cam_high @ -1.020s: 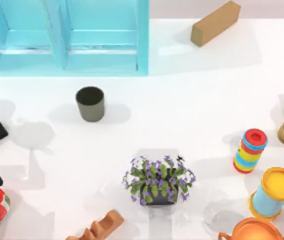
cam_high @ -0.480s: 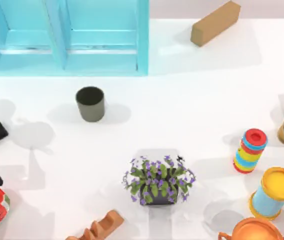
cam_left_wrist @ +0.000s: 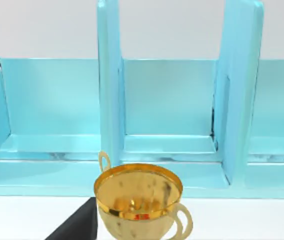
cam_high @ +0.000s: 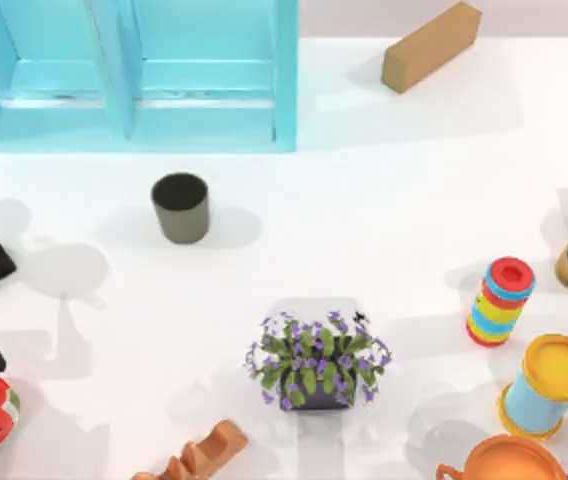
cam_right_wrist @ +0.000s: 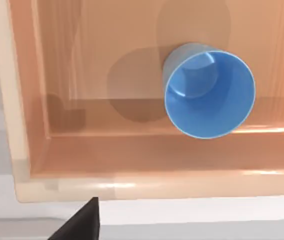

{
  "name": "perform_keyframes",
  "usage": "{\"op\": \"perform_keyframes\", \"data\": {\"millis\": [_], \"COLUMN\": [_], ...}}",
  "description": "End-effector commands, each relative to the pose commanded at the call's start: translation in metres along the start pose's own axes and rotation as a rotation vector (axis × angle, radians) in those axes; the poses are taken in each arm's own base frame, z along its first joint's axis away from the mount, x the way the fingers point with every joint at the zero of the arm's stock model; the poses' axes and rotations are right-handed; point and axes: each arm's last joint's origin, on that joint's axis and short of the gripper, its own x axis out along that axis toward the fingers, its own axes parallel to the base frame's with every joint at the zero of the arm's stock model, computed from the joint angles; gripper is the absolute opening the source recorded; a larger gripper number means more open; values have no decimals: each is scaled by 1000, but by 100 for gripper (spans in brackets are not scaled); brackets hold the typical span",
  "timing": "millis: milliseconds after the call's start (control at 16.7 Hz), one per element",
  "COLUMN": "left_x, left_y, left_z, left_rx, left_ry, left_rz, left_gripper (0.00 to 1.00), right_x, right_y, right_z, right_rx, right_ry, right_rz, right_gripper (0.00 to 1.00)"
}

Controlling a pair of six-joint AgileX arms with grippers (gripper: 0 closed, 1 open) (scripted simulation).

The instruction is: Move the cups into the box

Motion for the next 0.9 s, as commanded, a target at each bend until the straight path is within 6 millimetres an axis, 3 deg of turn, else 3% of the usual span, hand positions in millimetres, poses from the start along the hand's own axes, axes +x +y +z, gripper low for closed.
{"op": "perform_keyframes", "data": {"millis": [120,420,540,720,900], "left_x": [0,0,0,0,0], "left_y": [0,0,0,0,0], "left_z": [0,0,0,0,0], "left_rx": [0,0,0,0,0], "left_ry": [0,0,0,0,0], "left_rz": [0,0,0,0,0], "left_gripper": [100,100,100,100,100], "right_x": [-11,-11,-13,-16,-19], "right_y": [1,1,4,24,76], "right_z": [-2,-1,9,51,111], "right_rx": [-1,-2,-3,-7,-24], "right_ry": [-3,-1,3,2,-37], "right_rz": [-1,-1,-8,-40,-88], "right_gripper": [100,100,100,100,100]}}
